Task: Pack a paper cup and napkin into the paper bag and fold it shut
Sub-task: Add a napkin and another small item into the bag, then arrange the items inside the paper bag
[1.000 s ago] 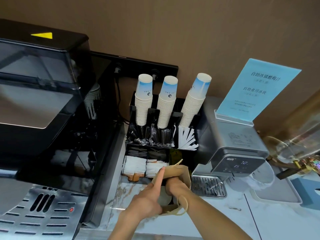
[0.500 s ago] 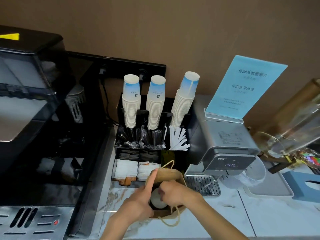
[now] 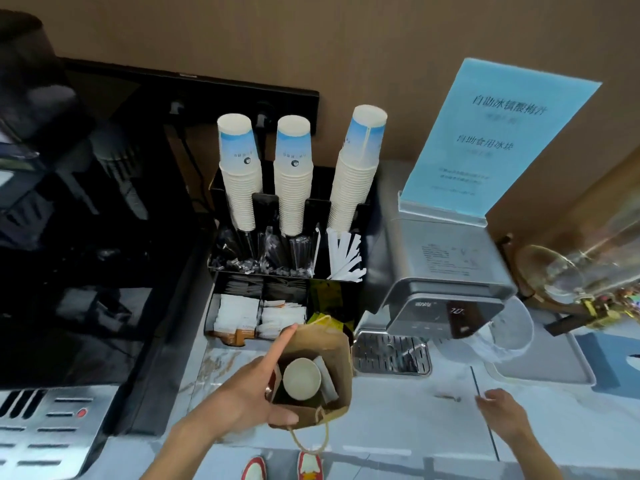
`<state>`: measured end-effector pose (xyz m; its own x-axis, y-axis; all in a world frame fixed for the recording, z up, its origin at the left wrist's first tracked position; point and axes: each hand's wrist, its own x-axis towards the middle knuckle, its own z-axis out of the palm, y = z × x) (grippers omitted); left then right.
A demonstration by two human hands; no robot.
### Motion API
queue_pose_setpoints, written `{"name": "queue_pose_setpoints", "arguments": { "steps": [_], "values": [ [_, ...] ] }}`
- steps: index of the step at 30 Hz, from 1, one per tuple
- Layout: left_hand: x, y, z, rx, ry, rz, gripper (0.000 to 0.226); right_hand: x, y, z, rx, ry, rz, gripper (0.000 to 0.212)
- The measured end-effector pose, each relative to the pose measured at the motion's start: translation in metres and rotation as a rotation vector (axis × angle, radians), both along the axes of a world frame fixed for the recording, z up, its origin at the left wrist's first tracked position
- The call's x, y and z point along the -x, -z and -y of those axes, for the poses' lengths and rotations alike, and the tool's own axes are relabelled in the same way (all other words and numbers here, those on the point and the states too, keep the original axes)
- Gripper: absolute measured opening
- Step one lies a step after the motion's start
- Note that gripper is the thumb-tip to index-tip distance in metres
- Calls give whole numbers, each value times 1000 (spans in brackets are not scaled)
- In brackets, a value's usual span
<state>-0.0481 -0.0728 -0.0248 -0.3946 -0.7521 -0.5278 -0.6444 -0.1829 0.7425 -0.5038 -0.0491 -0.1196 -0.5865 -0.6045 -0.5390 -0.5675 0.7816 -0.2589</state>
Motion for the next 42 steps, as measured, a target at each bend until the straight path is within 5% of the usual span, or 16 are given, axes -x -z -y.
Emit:
{"name": "queue_pose_setpoints", "arguments": {
  "steps": [2, 6, 12, 19, 22, 26, 31, 36, 42],
  "values": [
    [0, 0, -2, 0, -9, -17, 127, 28, 28, 1, -48, -23, -164, 43],
    [0, 4, -3, -16, -32, 3, 130, 48, 58, 4, -126, 71, -147, 60],
    [2, 3, 2, -13, -15, 56, 131, 29, 74, 18, -38, 5, -117, 26],
    [3, 3, 6, -17, 2, 53, 129, -21, 64, -5, -76, -225, -88, 21],
    [5, 2, 8, -13, 9, 65, 129, -49, 36, -20, 64, -271, -37, 19],
    [5, 3, 9, -11, 0, 37, 129, -102, -41, -31, 487, -195, 267, 41],
    [4, 4, 9, -17, -3, 7, 132, -169, -168, -24, 847, -389, 803, 30],
    [2, -1, 7, -25, 0, -22, 129, -228, -201, 9, 651, -857, 483, 19],
    [-1, -3, 3, -9, 43, 28, 132, -272, -148, 39, 216, -1288, 179, 23]
  ]
}}
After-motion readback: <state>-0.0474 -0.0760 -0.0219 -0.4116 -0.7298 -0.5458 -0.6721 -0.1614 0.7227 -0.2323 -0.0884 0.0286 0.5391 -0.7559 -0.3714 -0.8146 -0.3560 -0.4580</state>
